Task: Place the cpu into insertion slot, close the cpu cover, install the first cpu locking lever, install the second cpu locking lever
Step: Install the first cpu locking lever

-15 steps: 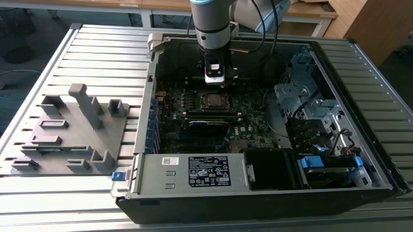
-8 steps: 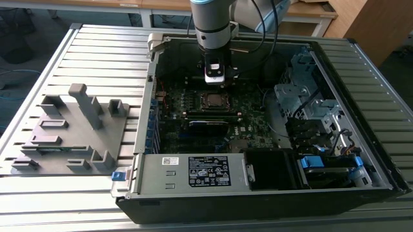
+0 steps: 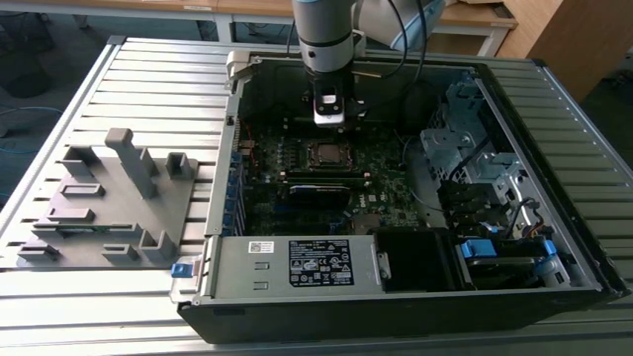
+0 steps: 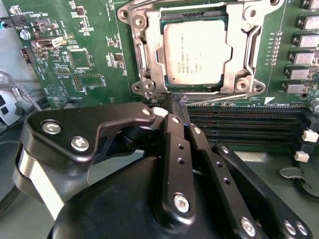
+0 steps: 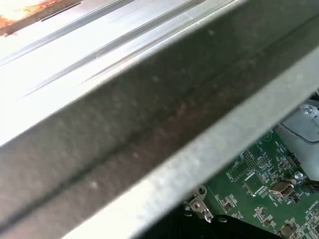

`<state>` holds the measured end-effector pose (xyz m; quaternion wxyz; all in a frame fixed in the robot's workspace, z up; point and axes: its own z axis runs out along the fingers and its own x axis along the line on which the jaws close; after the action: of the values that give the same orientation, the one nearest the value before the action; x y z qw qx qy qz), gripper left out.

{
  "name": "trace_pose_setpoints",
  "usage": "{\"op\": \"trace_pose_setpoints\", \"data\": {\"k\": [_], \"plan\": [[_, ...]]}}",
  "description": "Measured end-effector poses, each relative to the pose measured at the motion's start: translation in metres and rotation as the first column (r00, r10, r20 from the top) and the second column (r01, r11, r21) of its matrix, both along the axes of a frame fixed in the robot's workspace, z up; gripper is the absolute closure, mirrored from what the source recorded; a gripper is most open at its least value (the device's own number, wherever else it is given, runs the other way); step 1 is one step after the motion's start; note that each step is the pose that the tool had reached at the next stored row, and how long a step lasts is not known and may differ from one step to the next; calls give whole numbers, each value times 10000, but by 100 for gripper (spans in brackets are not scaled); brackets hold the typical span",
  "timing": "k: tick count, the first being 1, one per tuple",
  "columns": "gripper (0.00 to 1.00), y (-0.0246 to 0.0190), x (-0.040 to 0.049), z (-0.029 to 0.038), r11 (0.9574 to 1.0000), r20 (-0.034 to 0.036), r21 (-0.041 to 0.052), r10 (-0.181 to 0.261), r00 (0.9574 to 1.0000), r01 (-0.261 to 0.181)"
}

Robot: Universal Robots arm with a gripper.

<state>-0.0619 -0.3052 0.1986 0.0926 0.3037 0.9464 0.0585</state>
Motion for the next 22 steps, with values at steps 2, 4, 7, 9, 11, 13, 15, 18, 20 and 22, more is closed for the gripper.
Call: {"op": "trace_pose_setpoints", "data": {"k": [2,4,7,9,11,13,15,18,20,22], "plan": [[90,21,-5,0,10000,-1,1,-21,10000,21],[90,40,-7,0,10000,0,0,-44,10000,44],[90,60,-7,0,10000,0,1,-84,10000,84],[90,70,-8,0,9999,-1,0,-110,9999,110],[90,81,-8,0,9999,-1,-1,-135,9999,135],[90,87,-8,0,9999,-1,0,-153,9999,153],[90,90,-4,0,9998,-1,1,-179,9998,179],[90,94,8,-1,9997,0,-12,-232,9997,232],[90,97,17,-2,9996,0,-31,-267,9996,267],[90,99,22,-2,9995,1,-58,-295,9996,295]]}}
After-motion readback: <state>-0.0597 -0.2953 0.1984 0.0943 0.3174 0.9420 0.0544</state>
